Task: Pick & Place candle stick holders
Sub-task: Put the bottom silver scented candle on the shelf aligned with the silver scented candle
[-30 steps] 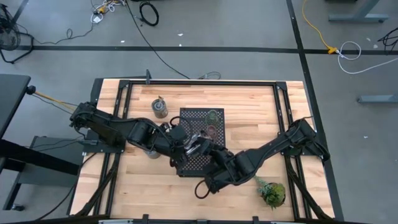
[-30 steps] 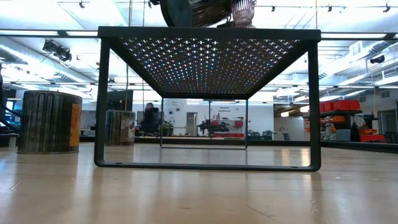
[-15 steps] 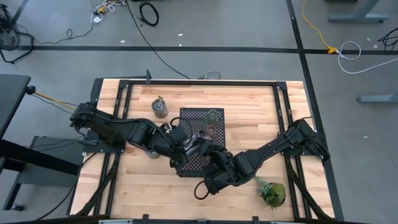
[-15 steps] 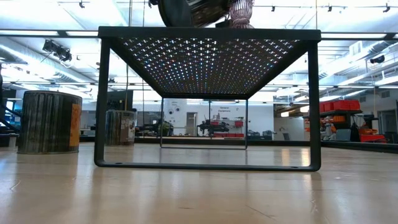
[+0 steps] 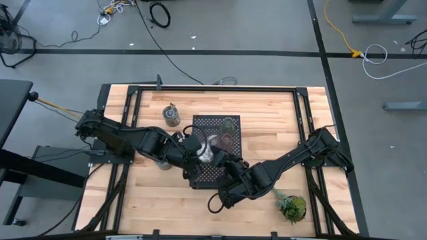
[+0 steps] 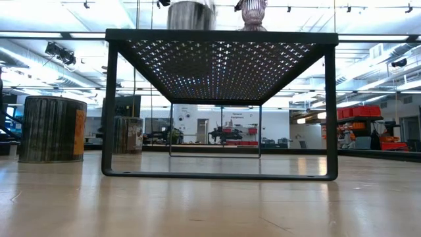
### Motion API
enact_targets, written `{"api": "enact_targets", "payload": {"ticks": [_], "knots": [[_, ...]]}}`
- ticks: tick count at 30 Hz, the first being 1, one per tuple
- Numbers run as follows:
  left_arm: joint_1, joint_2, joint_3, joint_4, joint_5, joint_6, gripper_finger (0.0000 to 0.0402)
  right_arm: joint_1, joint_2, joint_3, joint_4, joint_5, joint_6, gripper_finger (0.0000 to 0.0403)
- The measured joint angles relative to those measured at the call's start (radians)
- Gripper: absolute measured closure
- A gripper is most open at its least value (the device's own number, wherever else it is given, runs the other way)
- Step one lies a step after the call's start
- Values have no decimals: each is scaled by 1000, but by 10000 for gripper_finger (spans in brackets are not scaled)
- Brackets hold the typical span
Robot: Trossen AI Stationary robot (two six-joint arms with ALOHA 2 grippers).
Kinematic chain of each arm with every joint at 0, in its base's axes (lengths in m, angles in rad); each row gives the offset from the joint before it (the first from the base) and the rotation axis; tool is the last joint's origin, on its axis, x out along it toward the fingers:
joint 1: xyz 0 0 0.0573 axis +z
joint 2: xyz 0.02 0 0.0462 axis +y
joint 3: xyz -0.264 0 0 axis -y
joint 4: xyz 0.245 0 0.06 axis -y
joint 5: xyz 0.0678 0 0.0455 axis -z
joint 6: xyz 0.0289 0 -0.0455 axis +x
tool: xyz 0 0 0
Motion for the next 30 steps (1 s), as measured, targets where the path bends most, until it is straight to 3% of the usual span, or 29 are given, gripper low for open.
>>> {"api": "enact_targets", "payload": {"ticks": [7,15,23,30], "knots": [[0,0,0,-1,0,0,209,0,0,0,-2,11,-4,34],[0,0,0,4,-8,0,209,-6,-4,2,-4,105,22,34],[1,-1,65,-9,-96,18,209,-27,-74,2,-9,148,67,34],[18,-2,134,-37,-159,39,209,-56,-162,2,-91,74,323,34]]}}
